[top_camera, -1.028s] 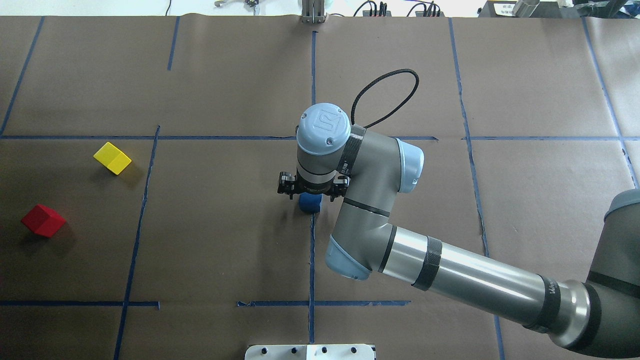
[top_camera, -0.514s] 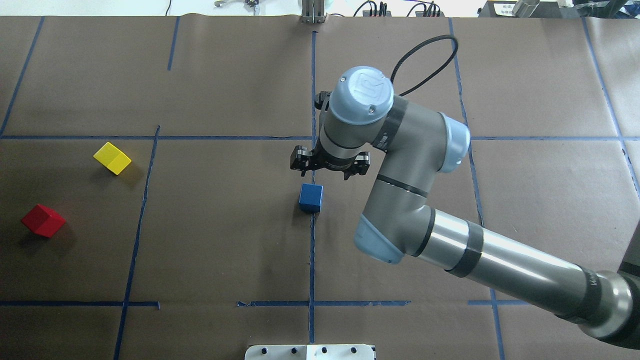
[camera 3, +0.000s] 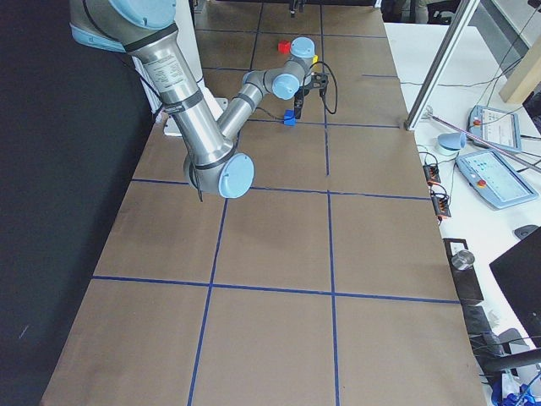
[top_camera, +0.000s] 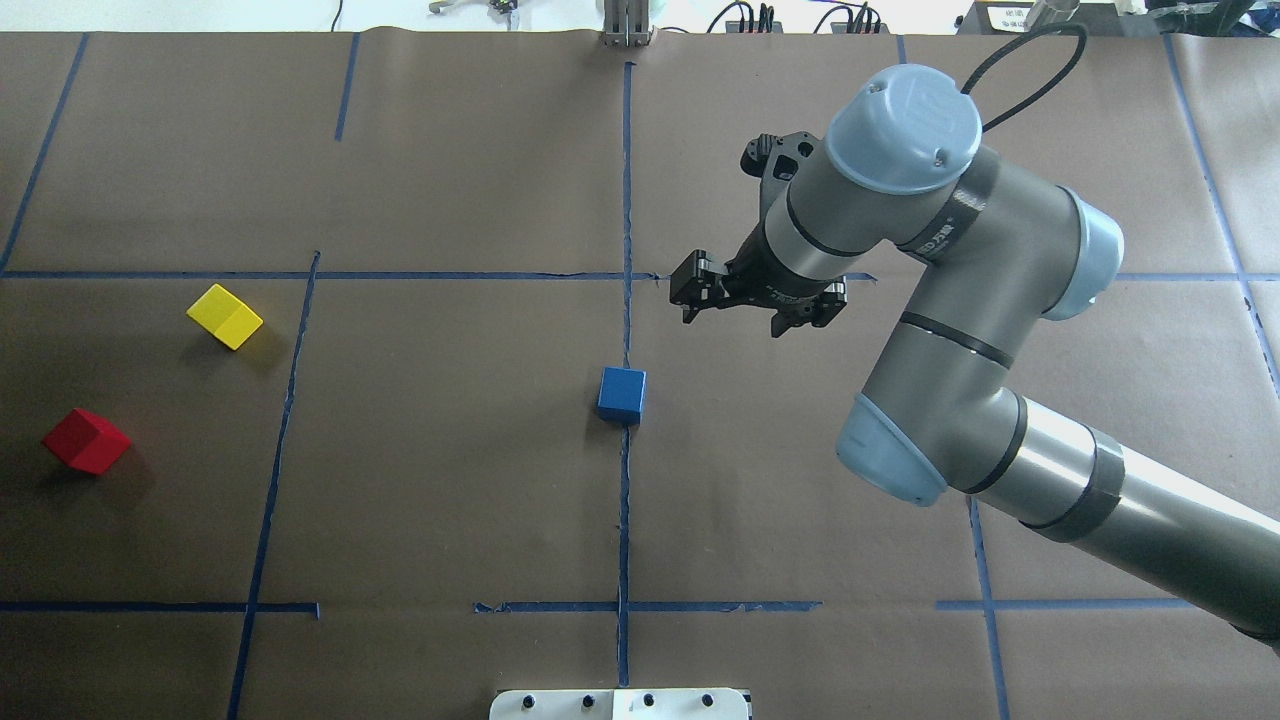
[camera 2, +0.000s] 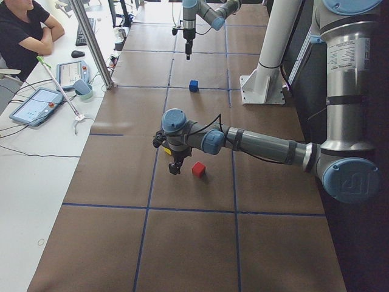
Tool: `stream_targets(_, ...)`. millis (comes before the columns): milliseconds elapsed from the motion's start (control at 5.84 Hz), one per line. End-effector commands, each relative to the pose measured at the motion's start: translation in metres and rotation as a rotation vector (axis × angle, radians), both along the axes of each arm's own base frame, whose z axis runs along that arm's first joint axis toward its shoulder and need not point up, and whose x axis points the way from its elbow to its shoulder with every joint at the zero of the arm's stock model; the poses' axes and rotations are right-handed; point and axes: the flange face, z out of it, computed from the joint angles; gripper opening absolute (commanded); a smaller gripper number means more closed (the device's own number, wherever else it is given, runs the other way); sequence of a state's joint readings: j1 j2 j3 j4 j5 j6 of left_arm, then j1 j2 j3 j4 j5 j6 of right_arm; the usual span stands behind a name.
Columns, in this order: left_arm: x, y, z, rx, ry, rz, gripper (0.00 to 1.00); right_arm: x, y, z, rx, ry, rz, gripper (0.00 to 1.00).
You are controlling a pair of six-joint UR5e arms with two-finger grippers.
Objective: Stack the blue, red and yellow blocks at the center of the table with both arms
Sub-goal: 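Raise the right gripper away while the left gripper grasps the red cube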
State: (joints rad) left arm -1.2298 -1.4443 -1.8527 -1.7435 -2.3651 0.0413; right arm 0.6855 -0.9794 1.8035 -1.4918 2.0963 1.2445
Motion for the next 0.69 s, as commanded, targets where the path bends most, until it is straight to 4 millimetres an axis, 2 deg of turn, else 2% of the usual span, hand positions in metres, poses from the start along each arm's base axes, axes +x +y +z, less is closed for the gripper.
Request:
stream_targets(0,0.066,0.034,0.010,0.043,-0.067,-0.025,1.00,0.014,0.001,0.005,0.006,-0.003,0.017,1.00)
stream_targets(171,0.088,0.045,0.013,0.009,-0.069,-0.033,1.00,0.015,0.001,0.005,0.009,-0.002,0.021,1.00)
stream_targets(343,0.091,0.048,0.015,0.001,-0.070,-0.030,1.00,0.016,0.002,0.009,0.007,0.002,0.022,1.00)
stream_targets(514,0.095,0.049,0.025,-0.020,-0.077,-0.025,1.00,0.017,0.002,0.016,0.008,0.015,0.033,1.00)
